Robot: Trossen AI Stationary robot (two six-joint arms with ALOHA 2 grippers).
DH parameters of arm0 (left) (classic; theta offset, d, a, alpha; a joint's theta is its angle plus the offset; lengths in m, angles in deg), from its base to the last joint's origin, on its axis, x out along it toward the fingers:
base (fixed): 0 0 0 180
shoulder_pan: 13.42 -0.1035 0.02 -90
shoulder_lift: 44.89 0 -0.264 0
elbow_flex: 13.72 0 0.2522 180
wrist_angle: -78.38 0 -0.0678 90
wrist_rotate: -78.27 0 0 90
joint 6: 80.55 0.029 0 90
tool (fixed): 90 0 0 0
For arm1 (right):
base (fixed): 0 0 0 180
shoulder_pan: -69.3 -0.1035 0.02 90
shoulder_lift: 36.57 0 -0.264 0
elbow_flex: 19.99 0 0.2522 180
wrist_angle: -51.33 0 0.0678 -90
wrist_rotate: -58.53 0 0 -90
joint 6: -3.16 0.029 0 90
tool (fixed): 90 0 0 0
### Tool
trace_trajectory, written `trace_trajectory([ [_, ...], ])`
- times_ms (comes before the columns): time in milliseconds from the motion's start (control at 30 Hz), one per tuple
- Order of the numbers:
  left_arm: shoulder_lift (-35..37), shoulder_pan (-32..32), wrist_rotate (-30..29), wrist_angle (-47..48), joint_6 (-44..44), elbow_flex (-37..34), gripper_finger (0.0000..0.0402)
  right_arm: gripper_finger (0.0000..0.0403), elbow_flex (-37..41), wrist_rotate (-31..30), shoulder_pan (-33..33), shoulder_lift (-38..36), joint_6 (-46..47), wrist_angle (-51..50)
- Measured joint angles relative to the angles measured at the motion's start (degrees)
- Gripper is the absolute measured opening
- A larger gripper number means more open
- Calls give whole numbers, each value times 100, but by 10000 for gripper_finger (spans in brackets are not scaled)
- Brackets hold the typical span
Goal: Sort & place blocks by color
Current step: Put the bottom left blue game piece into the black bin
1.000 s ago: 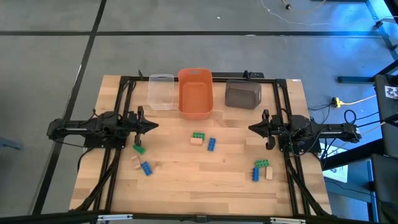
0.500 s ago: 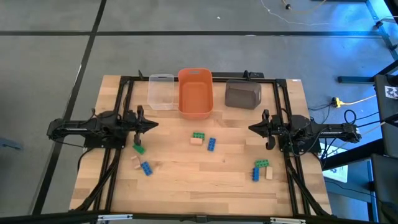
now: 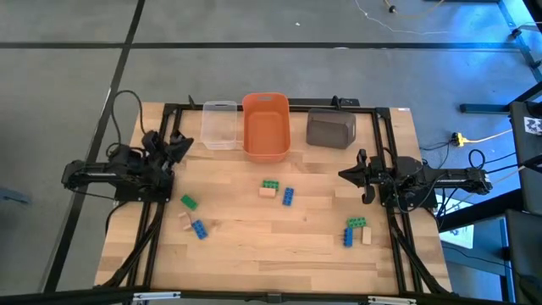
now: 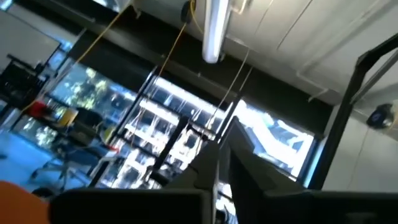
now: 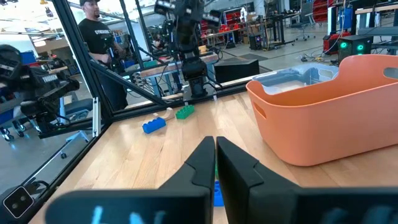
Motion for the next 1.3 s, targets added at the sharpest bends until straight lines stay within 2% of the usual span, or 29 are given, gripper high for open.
trace_trajectory([
  [100,-602,0,124,753,-99,601,80,19,-1,0,1,0,0,-1],
  [233,-1484,0,649,1644,-103,1617,146,19,-1,0,1,0,0,1],
  [367,-2363,2,1388,3218,-46,2874,207,19,-1,0,0,0,0,1],
  [433,-2765,5,1736,4302,58,3546,231,19,0,2,0,0,0,1],
  [533,-3473,143,2253,6140,58,4602,254,19,1,0,-1,-2,0,1],
  [633,-4246,542,2553,8202,280,5457,260,19,0,0,0,0,0,1],
  [733,-4979,1285,2565,9364,350,5899,261,19,1,2,1,0,0,1],
  [867,-5704,2505,2506,9736,515,5946,261,19,-1,2,0,0,0,1],
  [1033,-6614,3888,1634,9724,1113,5843,261,19,1,0,1,0,0,1],
  [1167,-7296,4549,932,9700,1414,5723,261,19,-1,0,1,0,0,1],
  [1300,-7877,4816,752,9497,1762,5613,261,19,0,1,1,0,0,-1],
])
